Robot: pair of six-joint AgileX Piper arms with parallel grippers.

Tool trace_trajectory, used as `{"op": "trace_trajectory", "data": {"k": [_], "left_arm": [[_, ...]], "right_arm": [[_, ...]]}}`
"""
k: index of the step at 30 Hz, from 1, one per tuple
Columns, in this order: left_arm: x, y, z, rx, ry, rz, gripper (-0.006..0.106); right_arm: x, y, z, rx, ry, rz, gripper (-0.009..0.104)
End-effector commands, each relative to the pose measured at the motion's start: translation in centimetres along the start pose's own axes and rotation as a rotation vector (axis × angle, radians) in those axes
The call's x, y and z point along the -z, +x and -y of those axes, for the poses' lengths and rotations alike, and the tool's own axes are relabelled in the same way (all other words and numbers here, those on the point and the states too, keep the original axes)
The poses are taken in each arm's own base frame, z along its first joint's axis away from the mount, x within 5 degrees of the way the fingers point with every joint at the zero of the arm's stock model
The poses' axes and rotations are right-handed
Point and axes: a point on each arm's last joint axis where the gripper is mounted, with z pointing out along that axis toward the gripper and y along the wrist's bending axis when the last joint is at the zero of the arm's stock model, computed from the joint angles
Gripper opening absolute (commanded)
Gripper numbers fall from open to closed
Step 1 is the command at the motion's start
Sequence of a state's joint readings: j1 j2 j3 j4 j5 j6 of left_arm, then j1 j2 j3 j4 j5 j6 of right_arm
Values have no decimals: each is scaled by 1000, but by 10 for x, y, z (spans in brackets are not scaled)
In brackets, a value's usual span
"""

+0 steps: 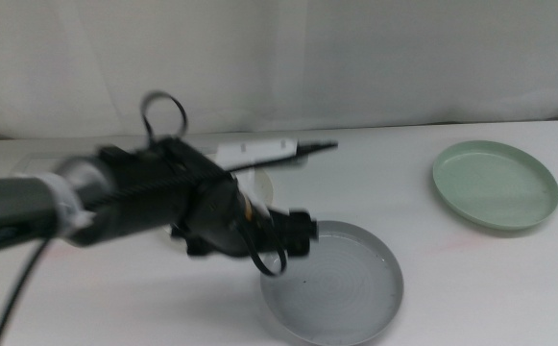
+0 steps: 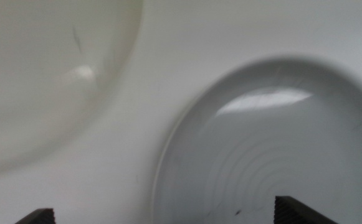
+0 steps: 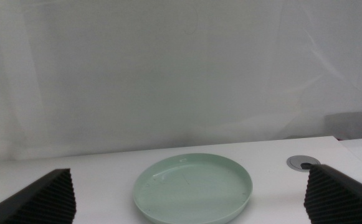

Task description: Stack the three bowls on top of each other.

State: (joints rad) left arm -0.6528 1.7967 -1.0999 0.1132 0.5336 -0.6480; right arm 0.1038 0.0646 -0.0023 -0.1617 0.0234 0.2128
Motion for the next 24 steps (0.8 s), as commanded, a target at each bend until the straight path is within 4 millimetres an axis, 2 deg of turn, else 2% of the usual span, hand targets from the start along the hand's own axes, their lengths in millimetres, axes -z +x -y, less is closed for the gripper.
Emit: {"op": "trace_trajectory", "data": {"k": [1, 4, 8, 11, 15, 19, 24], "left_arm": [[33, -14, 0, -51, -12, 84, 92], [73, -31, -15, -75, -87, 147, 92], [127, -43, -51, -57, -187, 195, 92], [163, -38, -80, -51, -246, 201, 92], [198, -27, -116, 26, -315, 215, 92], [212, -21, -133, 81, -329, 264, 92], [201, -30, -137, 111, -284, 279, 92]], "right_arm": [[0, 12, 1, 1, 6, -27, 103], [0, 12, 1, 1, 6, -27, 103], [0, 12, 1, 1, 6, -27, 103], [0, 12, 1, 1, 6, -27, 103], [0, 12, 1, 1, 6, -27, 103], [0, 12, 1, 1, 6, -28, 103], [0, 12, 1, 1, 6, -28, 103]]}}
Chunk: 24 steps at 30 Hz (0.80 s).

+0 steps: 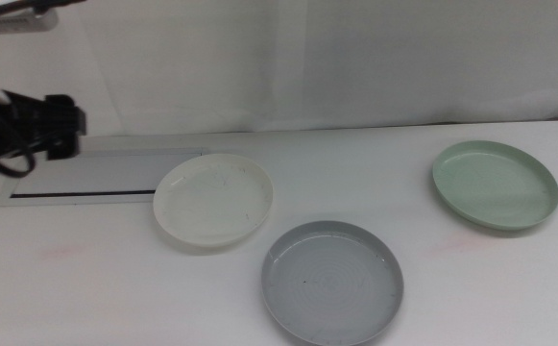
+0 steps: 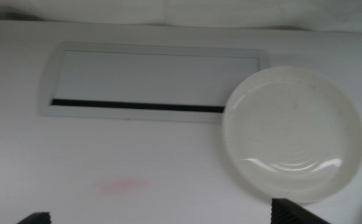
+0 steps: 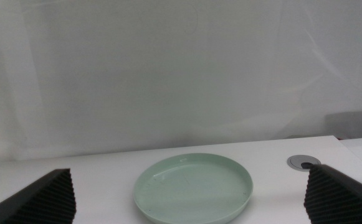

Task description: Stack the three bowls on top of each other.

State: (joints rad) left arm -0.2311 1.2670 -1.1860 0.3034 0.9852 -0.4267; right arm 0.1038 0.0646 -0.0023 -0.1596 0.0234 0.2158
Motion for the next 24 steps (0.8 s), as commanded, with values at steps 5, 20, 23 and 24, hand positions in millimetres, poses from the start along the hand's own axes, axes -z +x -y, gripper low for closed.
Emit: {"op": "trace_trajectory", "data": {"k": [5, 20, 23, 24], "left_arm": [[-45, -10, 21, 12, 104, -11, 92], [-201, -6, 62, 8, 70, -209, 92], [-223, -3, 67, 16, 59, -244, 92], [-228, -1, 68, 20, 57, -251, 92]], "right_arm": [[0, 12, 1, 6, 6, -27, 103], [0, 11, 1, 6, 5, -23, 103], [0, 11, 1, 6, 5, -23, 103], [0, 11, 1, 6, 5, -23, 103]]}}
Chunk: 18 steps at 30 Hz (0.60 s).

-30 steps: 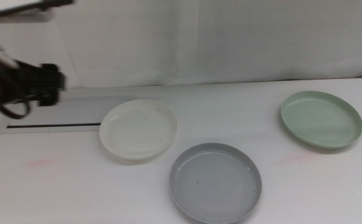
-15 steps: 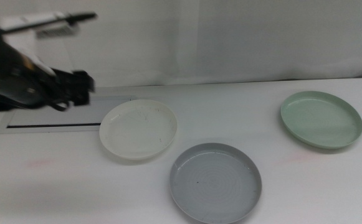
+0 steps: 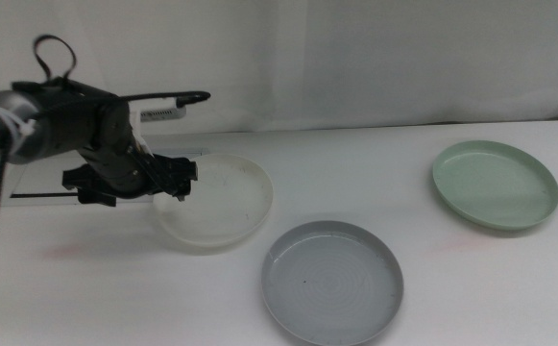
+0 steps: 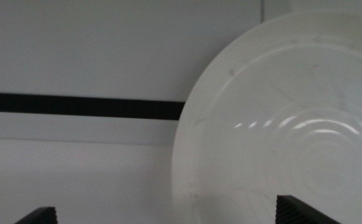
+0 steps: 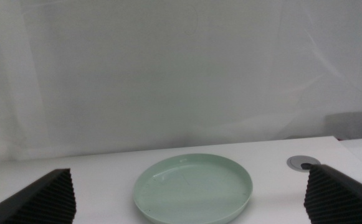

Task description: Stack the three bowls on top of each other.

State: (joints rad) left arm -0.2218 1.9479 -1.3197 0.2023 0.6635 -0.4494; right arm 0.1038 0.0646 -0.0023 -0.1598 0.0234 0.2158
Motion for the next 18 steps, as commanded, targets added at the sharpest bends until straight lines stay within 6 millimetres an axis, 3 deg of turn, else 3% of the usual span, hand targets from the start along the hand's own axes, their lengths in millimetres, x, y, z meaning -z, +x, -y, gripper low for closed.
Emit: {"op": "trace_trajectory", "data": {"k": [1, 16, 18], "left_arm": [[-11, -4, 2, 24, 4, 4, 92], [-36, 3, 4, 41, -2, -41, 91], [-36, 3, 4, 41, -3, -42, 78]], "right_arm": [[0, 11, 1, 6, 5, -23, 103], [0, 11, 1, 6, 5, -24, 103], [0, 11, 1, 6, 5, -24, 103]]}}
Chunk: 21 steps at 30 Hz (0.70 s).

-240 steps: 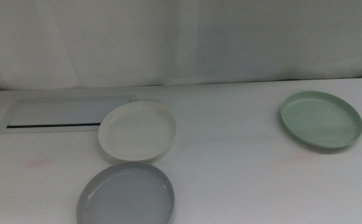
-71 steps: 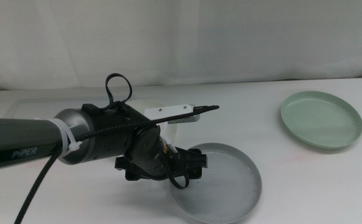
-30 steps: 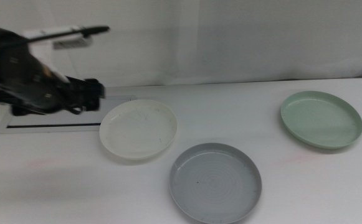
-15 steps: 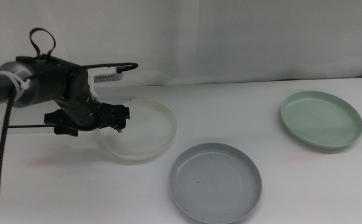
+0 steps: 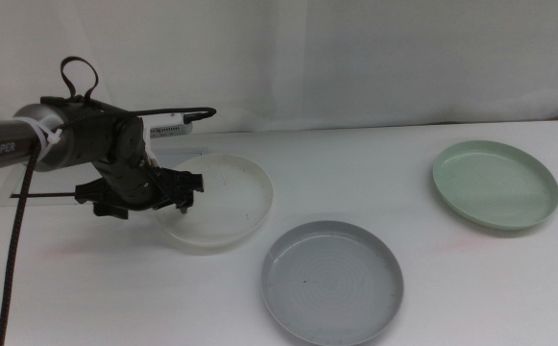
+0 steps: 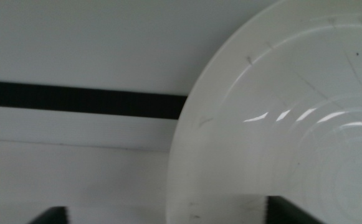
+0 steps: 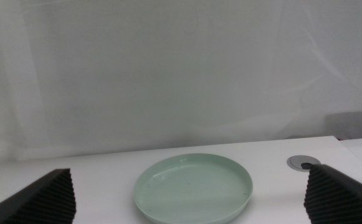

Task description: Stack the three bowls on top of each other.

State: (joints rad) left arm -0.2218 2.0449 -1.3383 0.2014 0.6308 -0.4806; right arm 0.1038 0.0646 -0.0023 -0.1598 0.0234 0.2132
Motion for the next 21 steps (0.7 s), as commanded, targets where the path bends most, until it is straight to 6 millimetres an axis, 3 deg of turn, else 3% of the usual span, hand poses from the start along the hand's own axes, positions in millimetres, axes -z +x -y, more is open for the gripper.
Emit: {"op": "trace_trajectory", "data": {"k": [1, 3, 6, 21], "left_arm": [[-1, -1, 0, 18, 3, -2, 68], [-1, 0, 0, 23, 2, -11, 45], [-2, 1, 0, 40, 10, -25, 0], [-23, 11, 5, 89, 42, -100, -3]], "right_arm": [[0, 11, 1, 3, 5, -24, 103], [0, 11, 1, 3, 5, -24, 103], [0, 11, 1, 3, 5, -24, 103], [0, 11, 1, 3, 4, -19, 103]]}}
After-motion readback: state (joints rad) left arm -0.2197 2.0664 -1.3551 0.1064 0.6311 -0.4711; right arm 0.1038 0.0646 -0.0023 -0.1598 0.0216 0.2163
